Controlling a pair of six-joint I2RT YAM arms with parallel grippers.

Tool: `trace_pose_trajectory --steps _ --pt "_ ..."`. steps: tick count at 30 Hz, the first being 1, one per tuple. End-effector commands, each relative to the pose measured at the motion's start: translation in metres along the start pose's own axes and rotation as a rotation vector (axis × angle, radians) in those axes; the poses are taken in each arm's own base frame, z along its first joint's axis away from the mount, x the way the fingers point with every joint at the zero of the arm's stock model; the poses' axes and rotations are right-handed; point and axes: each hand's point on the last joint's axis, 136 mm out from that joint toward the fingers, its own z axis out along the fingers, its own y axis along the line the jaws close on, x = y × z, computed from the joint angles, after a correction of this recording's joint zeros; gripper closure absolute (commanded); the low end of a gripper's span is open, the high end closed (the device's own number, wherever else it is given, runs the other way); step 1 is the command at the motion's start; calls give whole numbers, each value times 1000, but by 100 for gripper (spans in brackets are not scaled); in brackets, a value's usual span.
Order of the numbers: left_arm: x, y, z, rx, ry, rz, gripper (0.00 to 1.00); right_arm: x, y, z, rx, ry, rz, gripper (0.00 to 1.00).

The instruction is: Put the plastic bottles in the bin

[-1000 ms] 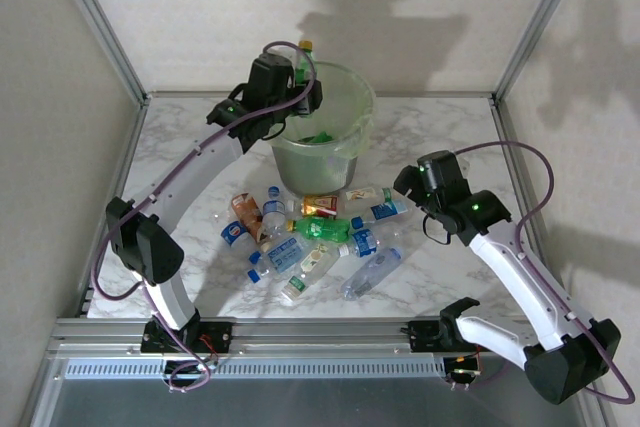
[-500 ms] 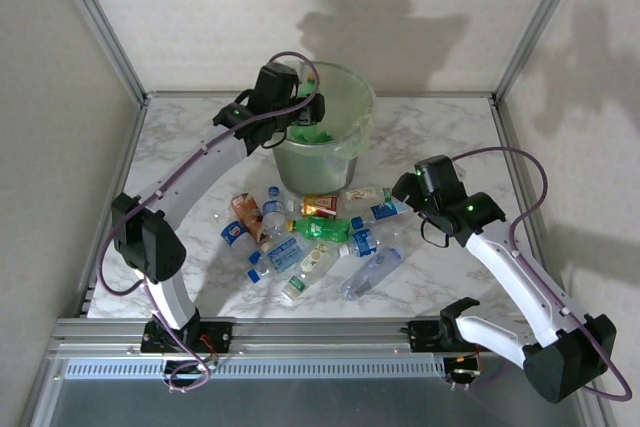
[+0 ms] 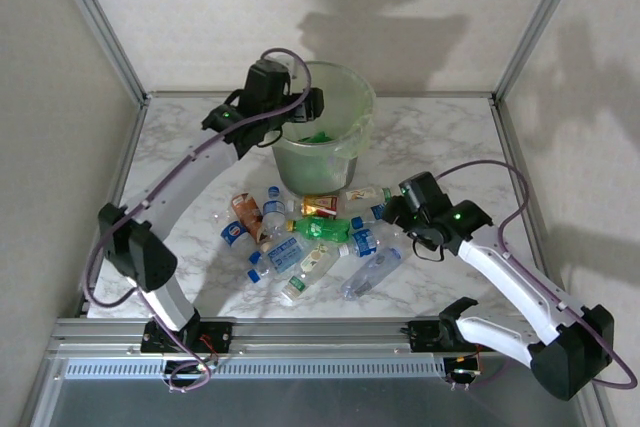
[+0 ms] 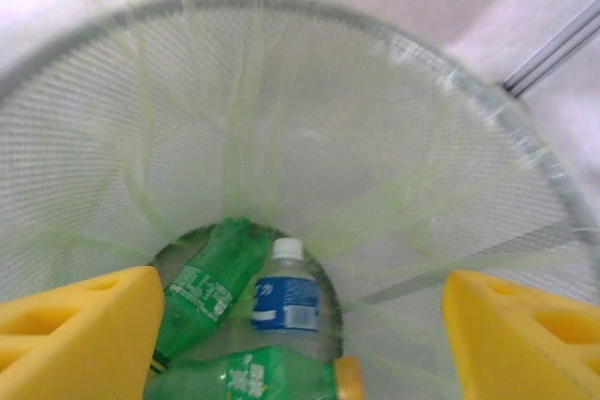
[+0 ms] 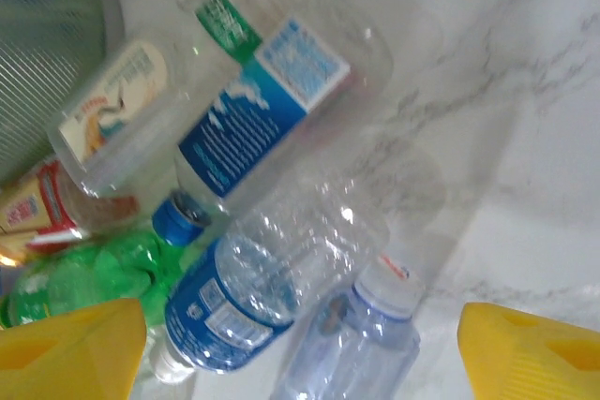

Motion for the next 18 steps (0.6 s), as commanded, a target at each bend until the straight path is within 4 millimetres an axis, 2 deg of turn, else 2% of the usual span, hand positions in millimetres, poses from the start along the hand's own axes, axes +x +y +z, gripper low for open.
trace_pose_trajectory --steps 1,4,8,12,18 --pt "-64 -19 -71 90 -243 -76 21 26 -10 7 24 85 39 13" --pt "-77 -18 -110 140 -362 -122 17 39 -11 12 23 122 45 13" --pt "-71 -11 -144 189 -435 -147 12 56 -15 16 41 168 57 13" --pt "-53 -5 -158 205 -419 -147 11 79 -19 19 64 215 39 14" --pt "-20 9 -160 188 -360 -179 10 100 -18 27 68 258 38 15"
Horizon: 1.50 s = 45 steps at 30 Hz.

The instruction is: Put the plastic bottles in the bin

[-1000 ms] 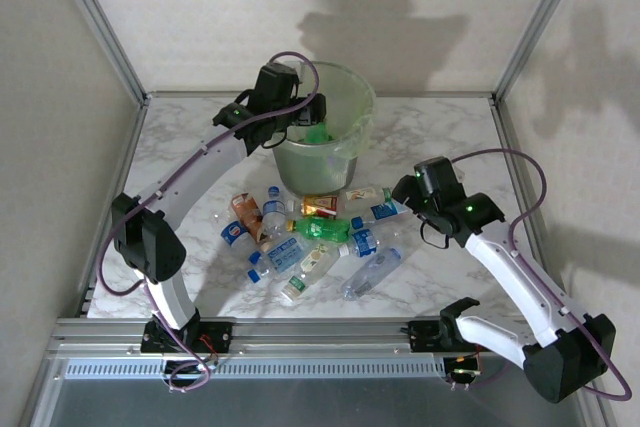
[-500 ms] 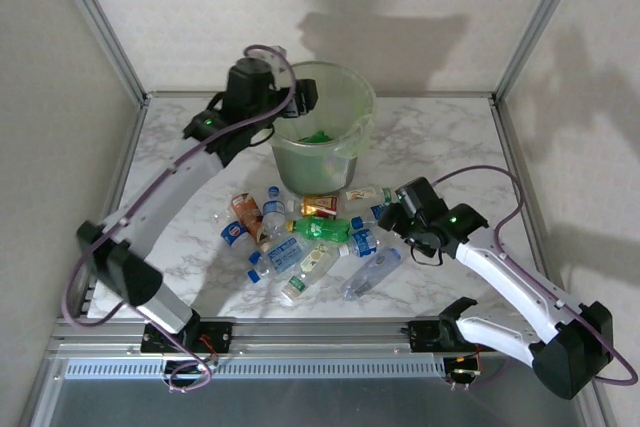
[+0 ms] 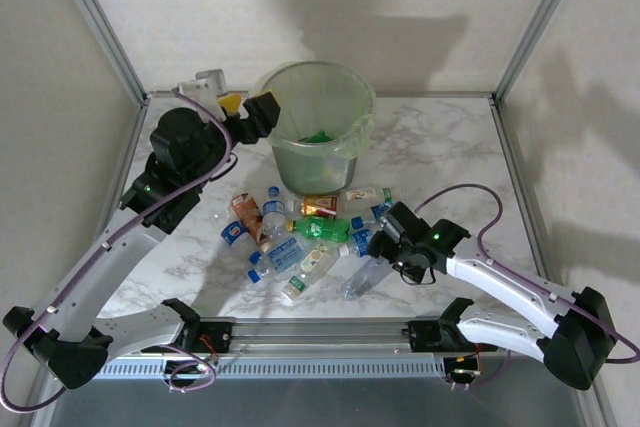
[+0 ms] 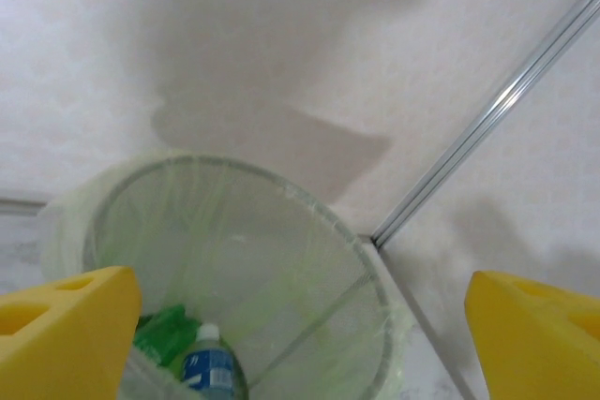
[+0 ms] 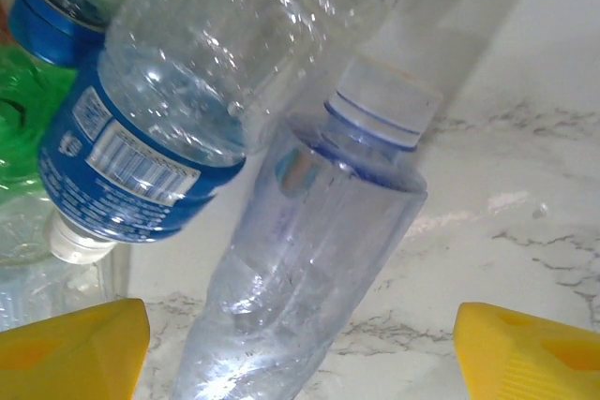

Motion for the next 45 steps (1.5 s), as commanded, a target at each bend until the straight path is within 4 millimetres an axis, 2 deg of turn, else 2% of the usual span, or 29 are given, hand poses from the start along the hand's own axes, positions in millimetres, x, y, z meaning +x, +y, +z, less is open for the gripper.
trace_pose_trajectory --steps 1,9,22,27,38,45 --pt "15 4 -9 12 29 -35 10 10 -4 10 20 31 41 15" --pt "33 16 -16 -9 58 -62 10 12 6 26 -2 49 49 16" --pt "46 26 -16 -42 92 -59 11 17 -9 50 55 56 68 18" --pt "51 28 -15 -45 105 -67 11 11 -12 58 73 34 67 18" --pt "57 32 -15 -61 116 -68 12 2 -19 68 84 23 72 33" --pt "57 33 -14 -61 116 -77 12 -2 -21 61 87 4 74 38"
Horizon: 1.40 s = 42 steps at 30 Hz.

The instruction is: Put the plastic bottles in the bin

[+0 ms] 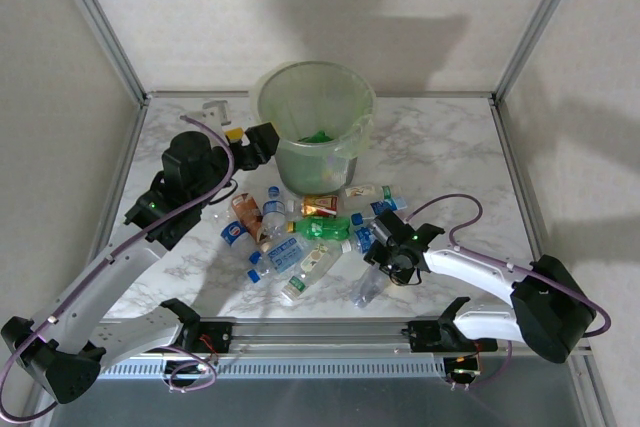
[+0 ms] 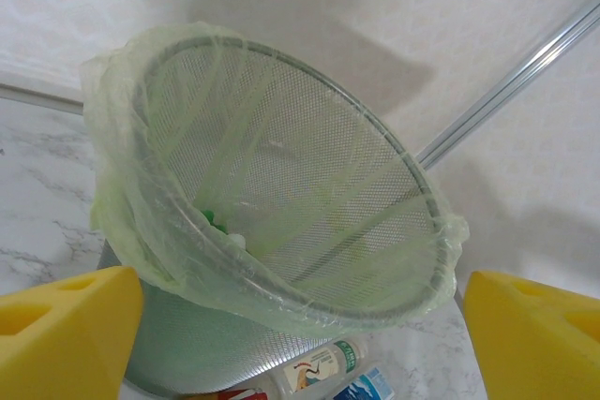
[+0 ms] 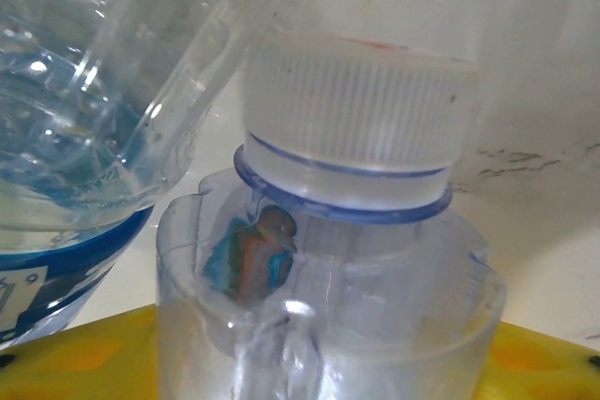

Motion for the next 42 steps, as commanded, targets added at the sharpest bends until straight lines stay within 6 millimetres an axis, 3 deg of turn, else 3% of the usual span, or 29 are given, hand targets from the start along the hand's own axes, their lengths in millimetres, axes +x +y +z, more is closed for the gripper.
trace_pose_trajectory --steps 1,8,13,17,28,35,42 --pt "0 0 -2 2 -5 -14 12 -6 -13 -2 40 -39 2 38" --pt "4 2 1 -1 -1 -29 12 -16 -12 -24 19 -99 12 42" --pt "1 1 0 2 -7 -33 12 -32 -7 -53 1 -192 14 42" --pt "1 1 -1 0 -9 -39 12 -49 8 -80 -59 -275 8 42" --pt "4 5 -1 -11 -6 -56 12 -100 65 -172 -277 -523 -25 41" --pt "7 5 1 -9 8 -71 13 -134 130 -247 -493 -682 -72 41" --pt "6 7 -1 -15 2 -71 13 -146 193 -307 -660 -766 -189 40"
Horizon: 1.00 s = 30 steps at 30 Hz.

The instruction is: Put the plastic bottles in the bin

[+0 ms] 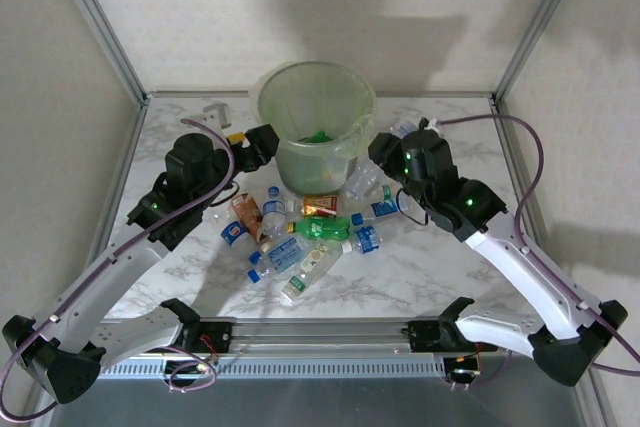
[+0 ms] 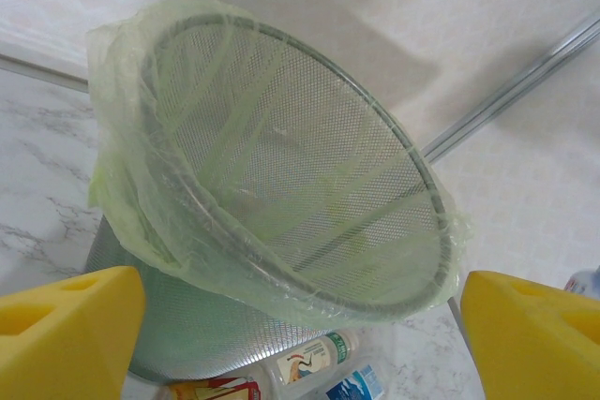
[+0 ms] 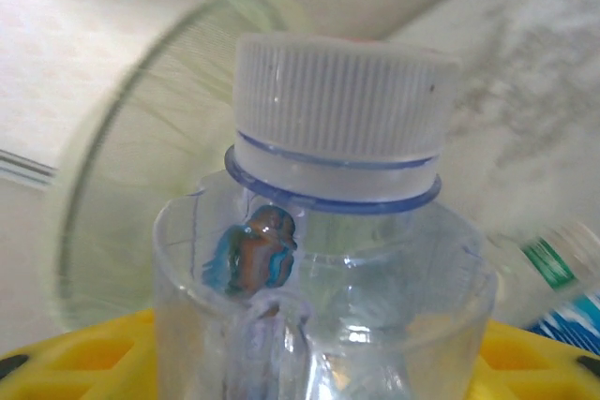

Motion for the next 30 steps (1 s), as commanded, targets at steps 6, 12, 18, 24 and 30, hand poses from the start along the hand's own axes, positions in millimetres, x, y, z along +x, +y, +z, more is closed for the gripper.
trace_pose_trajectory --steps 6,12,18,24,30 --pt "-2 2 -2 -3 -15 -32 13 -53 94 17 -180 -87 -139 39" --pt "-2 3 -5 -8 -10 -39 14 -58 128 52 -200 -67 -205 38" --pt "-1 9 -7 -31 -7 -48 14 -56 128 99 -160 5 -237 38" --pt "1 12 -5 -42 -3 -60 14 -34 122 137 -103 115 -287 38" --pt "4 15 -3 -53 4 -59 14 -10 112 160 -72 202 -308 36"
